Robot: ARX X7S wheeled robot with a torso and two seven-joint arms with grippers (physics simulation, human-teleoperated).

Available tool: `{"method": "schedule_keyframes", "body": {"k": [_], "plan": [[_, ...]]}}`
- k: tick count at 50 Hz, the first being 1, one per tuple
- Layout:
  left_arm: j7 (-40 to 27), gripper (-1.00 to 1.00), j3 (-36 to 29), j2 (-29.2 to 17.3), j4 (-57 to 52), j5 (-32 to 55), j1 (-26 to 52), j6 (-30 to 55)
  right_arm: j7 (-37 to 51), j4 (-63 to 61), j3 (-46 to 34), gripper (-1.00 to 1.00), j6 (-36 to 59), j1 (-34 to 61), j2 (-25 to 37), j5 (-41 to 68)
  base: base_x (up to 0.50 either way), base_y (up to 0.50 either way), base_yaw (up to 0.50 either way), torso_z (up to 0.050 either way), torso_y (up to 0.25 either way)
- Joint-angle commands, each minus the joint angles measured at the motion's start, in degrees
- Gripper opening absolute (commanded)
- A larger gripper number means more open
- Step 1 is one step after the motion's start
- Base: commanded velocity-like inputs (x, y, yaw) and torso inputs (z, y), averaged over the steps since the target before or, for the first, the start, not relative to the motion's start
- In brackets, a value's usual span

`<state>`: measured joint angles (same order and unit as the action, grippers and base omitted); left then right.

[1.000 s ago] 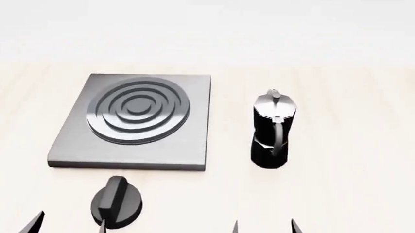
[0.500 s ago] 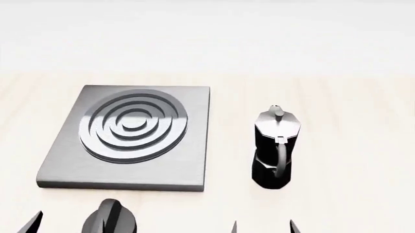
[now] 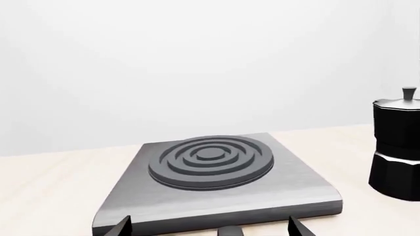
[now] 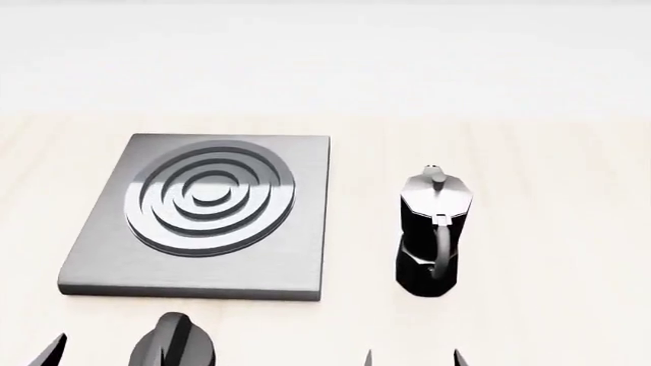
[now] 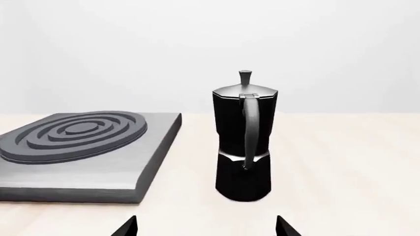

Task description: Put the moka pot on the stove.

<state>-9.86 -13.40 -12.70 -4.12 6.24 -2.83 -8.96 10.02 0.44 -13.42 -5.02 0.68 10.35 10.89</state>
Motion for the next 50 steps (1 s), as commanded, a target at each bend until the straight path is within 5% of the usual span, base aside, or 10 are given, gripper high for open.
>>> {"method": "schedule_keyframes", "body": {"k": [1,41,50], "plan": [[-0.2,1.0,-0.3,-0.4,-0.1,0.4,-0.2,-0.3,-0.5,1.3,-0.3,1.0,-1.7,0.2,0.1,0.8,0.0,0.08,0.0,0.0,0.0],[-0.4,1.0,-2.0,-1.2,1.6,1.2,1.1,0.0,0.4,6.3,-2.3,1.0,-4.6,3.1,-0.9,0.2,0.0,0.08,0.0,0.0,0.0],[-0.7,1.0,-2.2,-1.3,2.4,0.9,1.3,-0.7,2.2,-1.1,-2.6,1.0,-2.4,-1.9,0.8,0.3,0.0,0.08,0.0,0.0,0.0]]}}
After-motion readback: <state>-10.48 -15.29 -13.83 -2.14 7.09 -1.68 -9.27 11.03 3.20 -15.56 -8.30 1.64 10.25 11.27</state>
